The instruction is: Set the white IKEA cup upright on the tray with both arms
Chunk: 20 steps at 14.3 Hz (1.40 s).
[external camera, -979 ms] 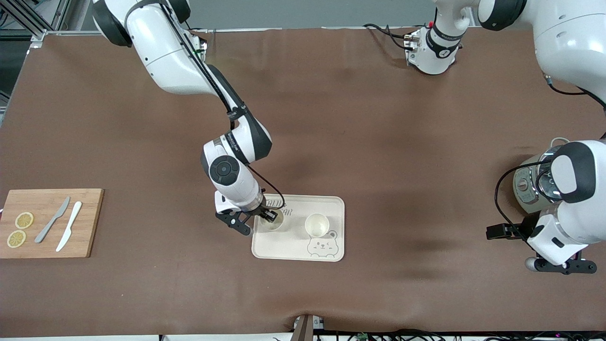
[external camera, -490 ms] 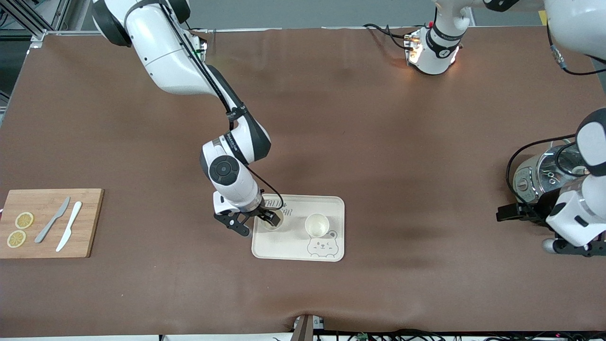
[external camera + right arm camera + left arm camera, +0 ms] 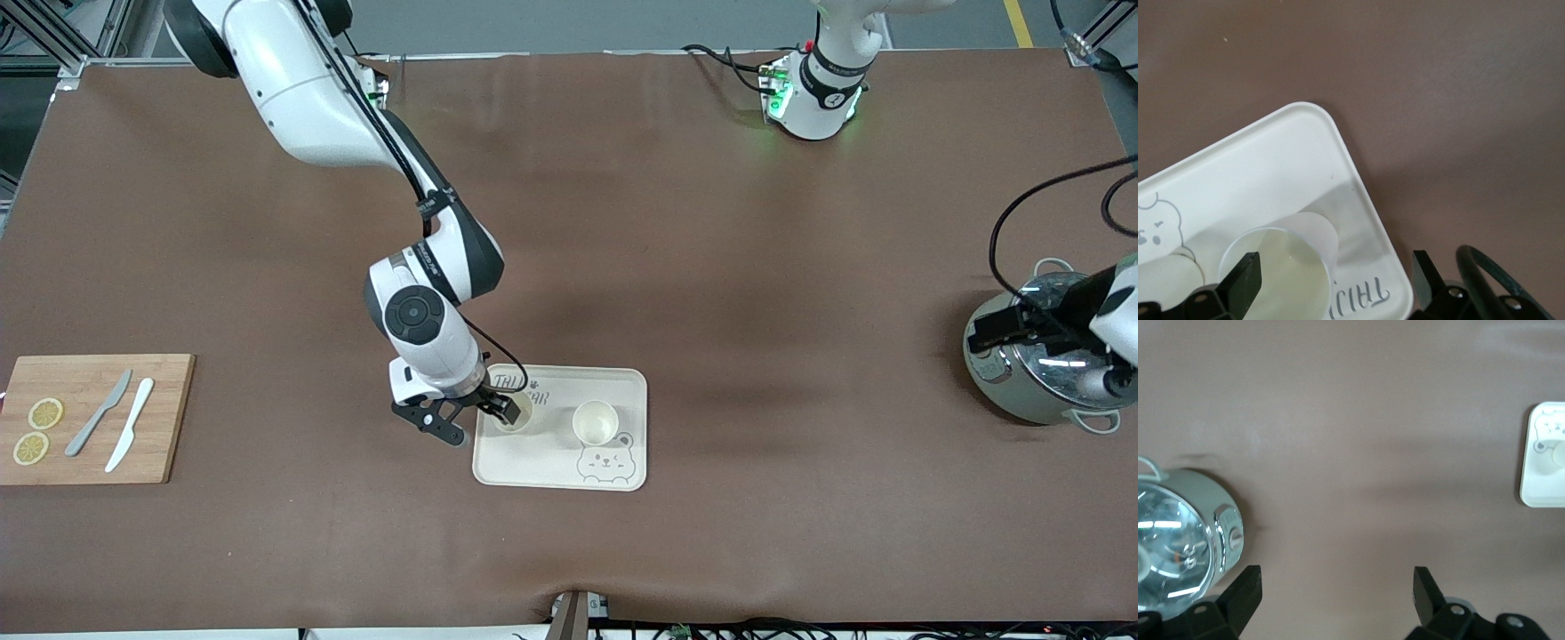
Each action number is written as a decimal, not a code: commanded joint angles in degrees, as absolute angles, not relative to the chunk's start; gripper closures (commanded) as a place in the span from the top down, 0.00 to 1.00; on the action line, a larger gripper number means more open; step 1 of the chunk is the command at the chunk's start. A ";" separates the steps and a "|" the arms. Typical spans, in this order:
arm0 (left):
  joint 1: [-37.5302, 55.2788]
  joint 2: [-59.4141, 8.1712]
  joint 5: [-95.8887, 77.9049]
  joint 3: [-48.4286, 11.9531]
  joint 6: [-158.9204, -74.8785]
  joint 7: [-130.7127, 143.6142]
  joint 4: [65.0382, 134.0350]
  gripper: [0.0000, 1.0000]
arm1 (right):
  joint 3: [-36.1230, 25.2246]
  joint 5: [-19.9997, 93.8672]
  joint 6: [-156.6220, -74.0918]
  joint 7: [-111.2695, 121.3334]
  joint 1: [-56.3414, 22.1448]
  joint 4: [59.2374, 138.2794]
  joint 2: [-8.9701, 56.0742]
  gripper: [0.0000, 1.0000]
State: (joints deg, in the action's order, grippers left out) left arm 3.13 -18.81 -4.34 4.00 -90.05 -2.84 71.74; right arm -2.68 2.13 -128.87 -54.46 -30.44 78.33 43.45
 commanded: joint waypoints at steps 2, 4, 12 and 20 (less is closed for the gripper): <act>3.96 -8.46 -2.90 3.96 -90.79 -1.67 82.51 1.00 | -2.29 1.32 -119.56 -48.80 -27.43 79.19 36.23 1.00; 3.87 -4.94 -2.81 3.78 -90.79 -1.76 85.59 1.00 | -2.20 1.49 -113.32 -44.58 -25.50 79.19 32.80 1.00; 3.52 2.64 -0.80 2.82 -91.67 -1.85 90.62 1.00 | -2.20 2.02 -99.51 -25.08 -16.19 79.10 22.25 1.00; 3.69 1.32 0.09 2.20 -95.01 0.08 88.59 1.00 | -2.29 1.67 -91.41 -4.05 -1.95 79.01 15.21 1.00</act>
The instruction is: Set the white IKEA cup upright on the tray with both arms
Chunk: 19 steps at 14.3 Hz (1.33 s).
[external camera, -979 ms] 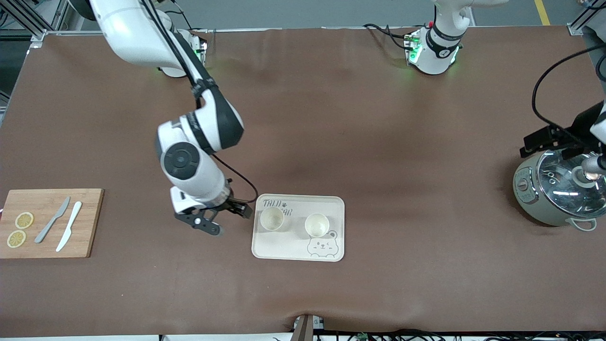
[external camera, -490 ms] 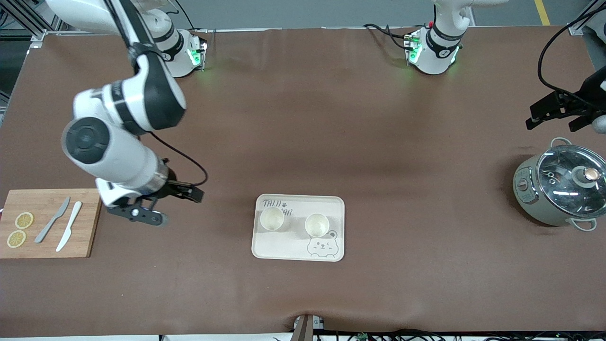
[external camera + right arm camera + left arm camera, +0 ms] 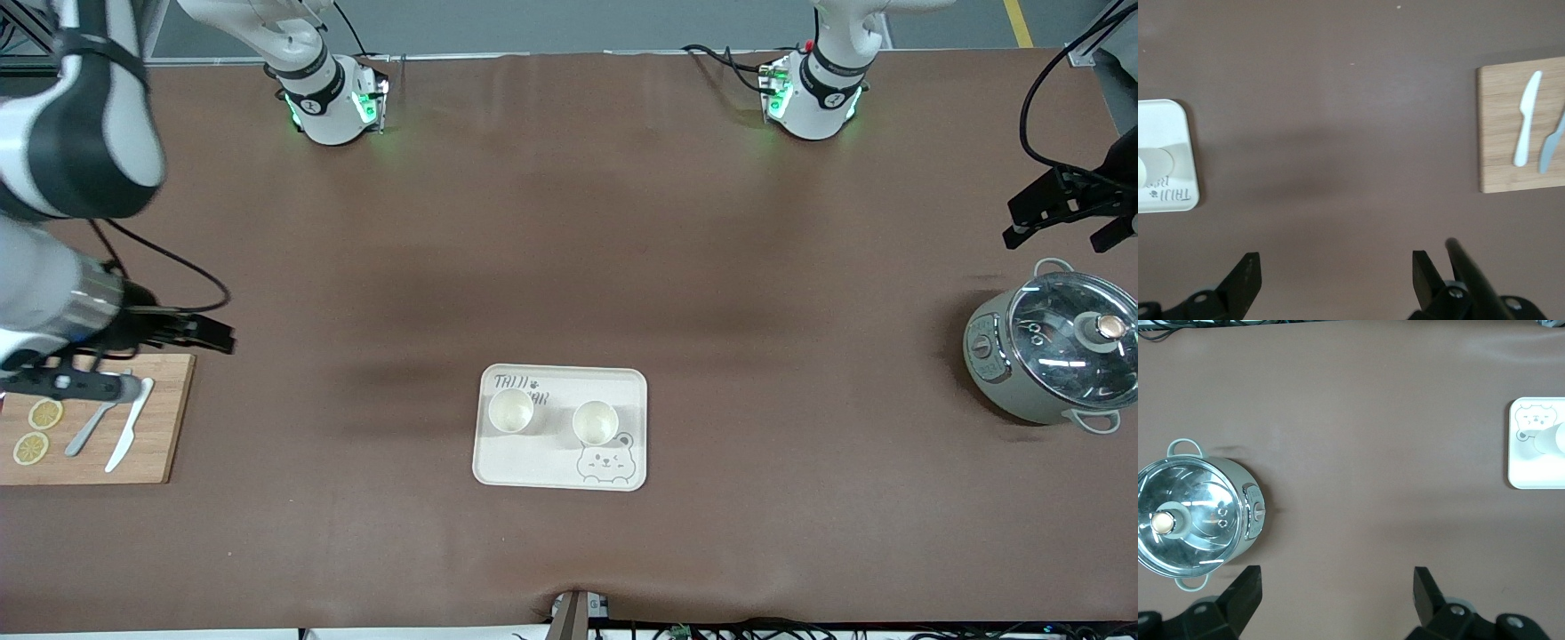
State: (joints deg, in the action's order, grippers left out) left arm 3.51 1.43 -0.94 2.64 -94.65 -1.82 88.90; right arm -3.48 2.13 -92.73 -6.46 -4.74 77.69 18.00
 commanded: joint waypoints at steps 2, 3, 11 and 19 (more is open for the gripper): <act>3.87 1.23 0.35 2.20 -94.92 -0.52 88.51 1.00 | -2.29 1.41 -89.83 -1.51 -0.18 79.10 13.46 1.00; 3.87 1.14 0.44 2.20 -94.92 -0.88 88.59 1.00 | -2.29 1.41 -88.78 -0.80 0.69 79.19 12.40 1.00; 3.69 0.79 3.23 2.11 -90.18 -7.56 88.68 1.00 | -2.37 1.32 -83.14 3.77 2.37 80.24 4.13 1.00; 3.69 0.70 4.39 1.76 -89.38 -8.17 88.59 1.00 | -2.37 1.32 -84.46 4.57 3.52 84.28 1.06 1.00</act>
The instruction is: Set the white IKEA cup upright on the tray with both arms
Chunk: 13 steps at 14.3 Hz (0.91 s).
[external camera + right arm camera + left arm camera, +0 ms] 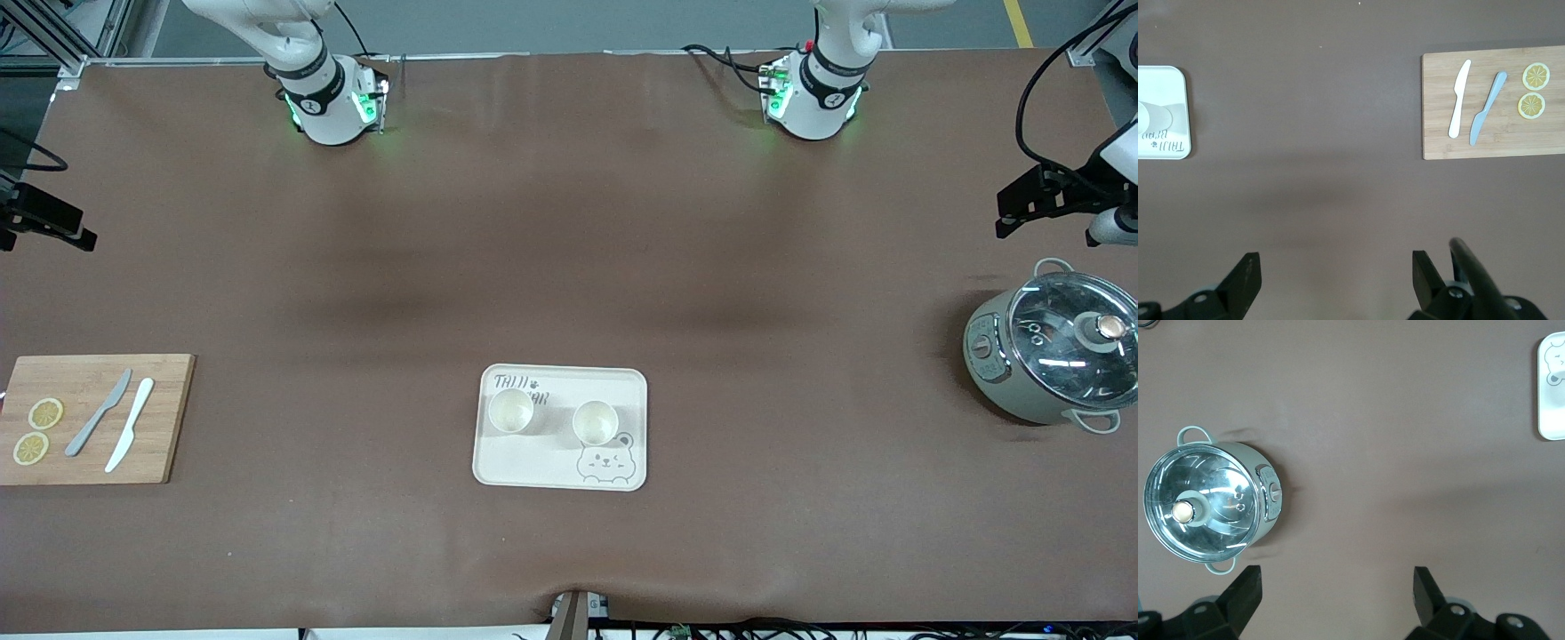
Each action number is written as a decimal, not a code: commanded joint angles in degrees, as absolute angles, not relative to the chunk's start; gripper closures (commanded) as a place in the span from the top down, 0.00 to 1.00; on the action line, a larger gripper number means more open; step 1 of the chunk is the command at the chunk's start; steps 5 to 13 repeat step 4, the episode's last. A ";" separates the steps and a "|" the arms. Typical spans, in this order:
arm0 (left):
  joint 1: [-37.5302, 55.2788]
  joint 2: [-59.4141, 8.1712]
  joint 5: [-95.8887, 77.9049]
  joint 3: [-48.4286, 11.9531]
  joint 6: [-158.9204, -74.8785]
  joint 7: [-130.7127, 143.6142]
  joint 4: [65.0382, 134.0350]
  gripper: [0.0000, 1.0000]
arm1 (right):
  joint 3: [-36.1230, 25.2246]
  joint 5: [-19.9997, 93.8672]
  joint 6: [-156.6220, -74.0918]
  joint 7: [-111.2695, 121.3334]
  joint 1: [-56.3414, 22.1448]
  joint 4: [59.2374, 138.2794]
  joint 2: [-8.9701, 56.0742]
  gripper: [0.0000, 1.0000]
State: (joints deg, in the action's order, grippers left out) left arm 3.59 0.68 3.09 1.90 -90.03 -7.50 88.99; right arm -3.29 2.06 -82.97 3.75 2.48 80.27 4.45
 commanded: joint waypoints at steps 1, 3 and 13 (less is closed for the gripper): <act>3.69 0.70 4.31 1.76 -89.30 -8.09 88.59 1.00 | -2.37 1.32 -84.38 4.66 3.52 84.29 0.88 1.00; 3.69 0.70 4.31 1.76 -89.38 -8.00 88.59 1.00 | -2.37 1.32 -84.11 4.66 3.52 84.29 0.79 1.00; 3.60 0.70 4.31 1.76 -89.38 -7.82 88.59 1.00 | -2.37 1.32 -84.02 4.66 3.43 84.29 0.79 1.00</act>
